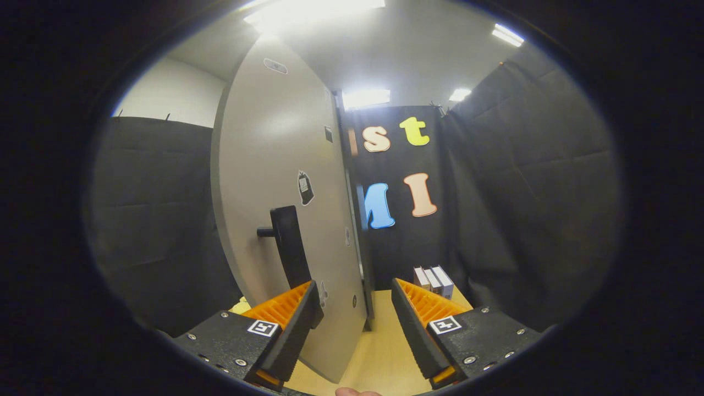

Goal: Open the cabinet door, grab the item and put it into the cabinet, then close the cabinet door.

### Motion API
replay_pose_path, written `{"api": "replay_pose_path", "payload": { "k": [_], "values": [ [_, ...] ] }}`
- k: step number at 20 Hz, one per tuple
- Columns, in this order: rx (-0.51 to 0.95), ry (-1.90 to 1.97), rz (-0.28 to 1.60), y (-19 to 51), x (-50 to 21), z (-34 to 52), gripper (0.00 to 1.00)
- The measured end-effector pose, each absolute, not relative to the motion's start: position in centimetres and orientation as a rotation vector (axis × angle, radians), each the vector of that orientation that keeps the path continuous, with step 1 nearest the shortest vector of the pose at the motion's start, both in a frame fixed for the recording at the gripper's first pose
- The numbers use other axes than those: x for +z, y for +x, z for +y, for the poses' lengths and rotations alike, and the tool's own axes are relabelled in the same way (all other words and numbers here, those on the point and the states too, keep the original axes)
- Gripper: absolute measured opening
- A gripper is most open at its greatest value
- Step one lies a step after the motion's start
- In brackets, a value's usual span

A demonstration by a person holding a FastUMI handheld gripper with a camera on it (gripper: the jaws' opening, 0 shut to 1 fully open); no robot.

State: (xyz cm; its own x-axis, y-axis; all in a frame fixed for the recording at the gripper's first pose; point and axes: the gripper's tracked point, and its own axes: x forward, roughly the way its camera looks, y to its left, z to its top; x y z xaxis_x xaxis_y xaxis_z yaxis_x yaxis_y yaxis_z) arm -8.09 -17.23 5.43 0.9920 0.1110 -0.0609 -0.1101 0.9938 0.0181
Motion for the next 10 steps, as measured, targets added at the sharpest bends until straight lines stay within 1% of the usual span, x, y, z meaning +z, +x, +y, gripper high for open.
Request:
{"api": "replay_pose_path", "payload": {
  "k": [10],
  "values": [
    [0.194,0.079,0.089,-6.0,4.1,-8.6,0.84]
  ]
}}
